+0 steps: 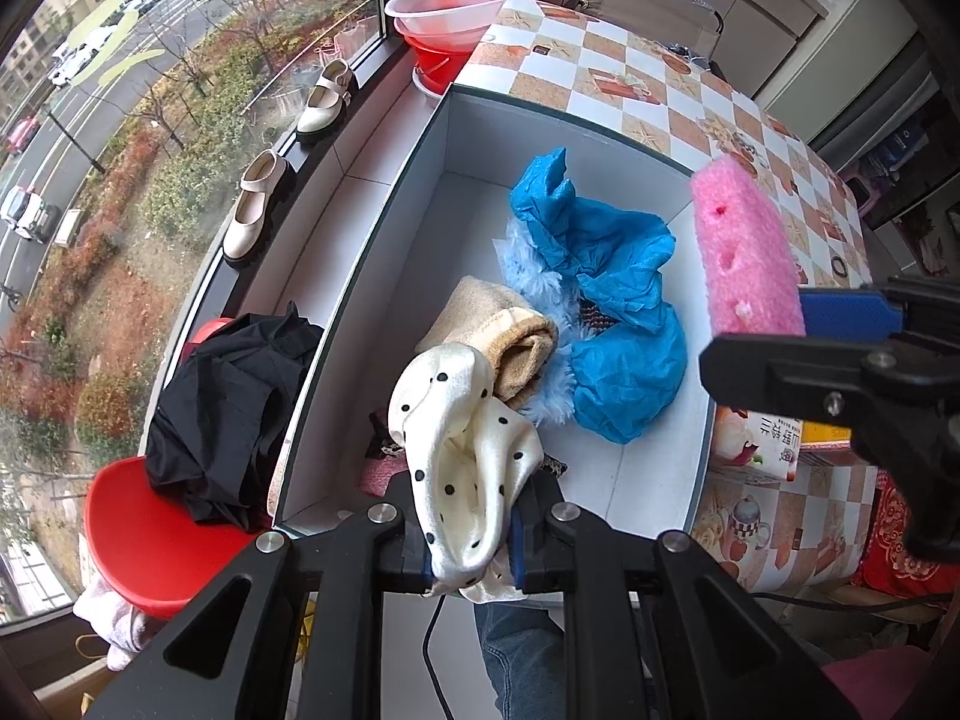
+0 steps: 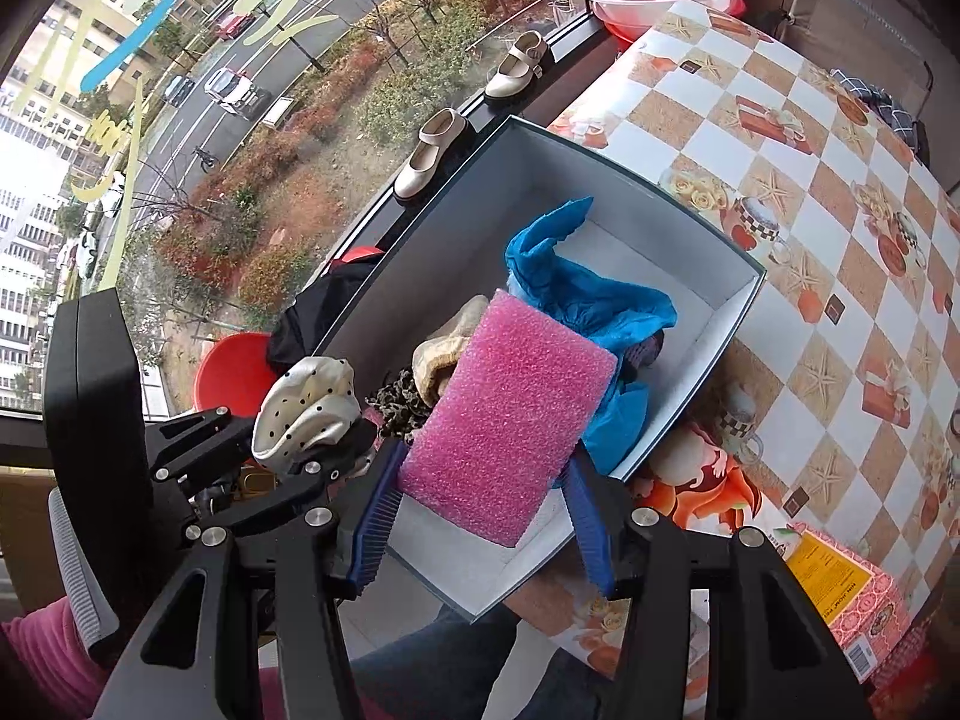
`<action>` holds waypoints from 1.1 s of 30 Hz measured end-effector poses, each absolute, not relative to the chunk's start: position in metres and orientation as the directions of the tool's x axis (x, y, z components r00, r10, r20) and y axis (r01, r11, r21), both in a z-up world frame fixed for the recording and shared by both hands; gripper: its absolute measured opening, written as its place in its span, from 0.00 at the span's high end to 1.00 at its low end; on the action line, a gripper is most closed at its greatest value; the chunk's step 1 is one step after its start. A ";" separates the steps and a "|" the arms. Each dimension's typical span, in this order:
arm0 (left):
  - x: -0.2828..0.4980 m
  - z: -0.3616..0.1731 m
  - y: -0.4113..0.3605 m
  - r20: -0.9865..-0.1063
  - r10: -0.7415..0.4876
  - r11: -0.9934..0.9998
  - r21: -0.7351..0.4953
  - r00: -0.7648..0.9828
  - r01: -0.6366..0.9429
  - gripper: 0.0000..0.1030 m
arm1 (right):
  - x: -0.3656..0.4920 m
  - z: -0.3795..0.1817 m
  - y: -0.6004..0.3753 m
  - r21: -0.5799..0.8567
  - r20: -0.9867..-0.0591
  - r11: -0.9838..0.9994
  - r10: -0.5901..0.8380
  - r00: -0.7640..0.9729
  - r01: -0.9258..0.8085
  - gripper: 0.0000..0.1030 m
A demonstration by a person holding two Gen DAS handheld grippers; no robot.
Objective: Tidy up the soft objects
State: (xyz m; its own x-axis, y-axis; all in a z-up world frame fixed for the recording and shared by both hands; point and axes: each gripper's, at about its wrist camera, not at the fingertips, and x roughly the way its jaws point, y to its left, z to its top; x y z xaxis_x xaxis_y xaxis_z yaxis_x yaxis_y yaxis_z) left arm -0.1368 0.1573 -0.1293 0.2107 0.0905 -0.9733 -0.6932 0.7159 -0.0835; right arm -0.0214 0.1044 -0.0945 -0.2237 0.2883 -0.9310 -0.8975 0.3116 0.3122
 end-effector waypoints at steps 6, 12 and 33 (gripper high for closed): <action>-0.126 -0.123 0.152 -0.959 0.208 0.737 0.025 0.193 -0.675 0.28 | -0.011 -0.102 0.119 0.333 -0.930 0.319 0.267 -0.253 -0.887 0.25; -0.125 -0.118 0.163 -0.959 0.221 0.706 0.030 0.180 -0.708 0.25 | 0.006 -0.094 0.107 0.299 -0.937 0.368 0.288 -0.198 -0.880 0.01; -0.129 -0.115 0.149 -0.967 0.198 0.717 0.032 0.160 -0.696 0.25 | -0.005 -0.083 0.082 0.268 -0.943 0.444 0.302 -0.139 -0.855 0.01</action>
State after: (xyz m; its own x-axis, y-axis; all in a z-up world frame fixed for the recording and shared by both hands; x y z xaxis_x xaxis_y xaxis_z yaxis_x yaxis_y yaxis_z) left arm -0.1286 0.1492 -0.1147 0.1599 0.1978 -0.9671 -0.6960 0.7173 0.0316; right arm -0.0047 0.0822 -0.0829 -0.1386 0.3018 -0.9433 -0.8550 0.4443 0.2677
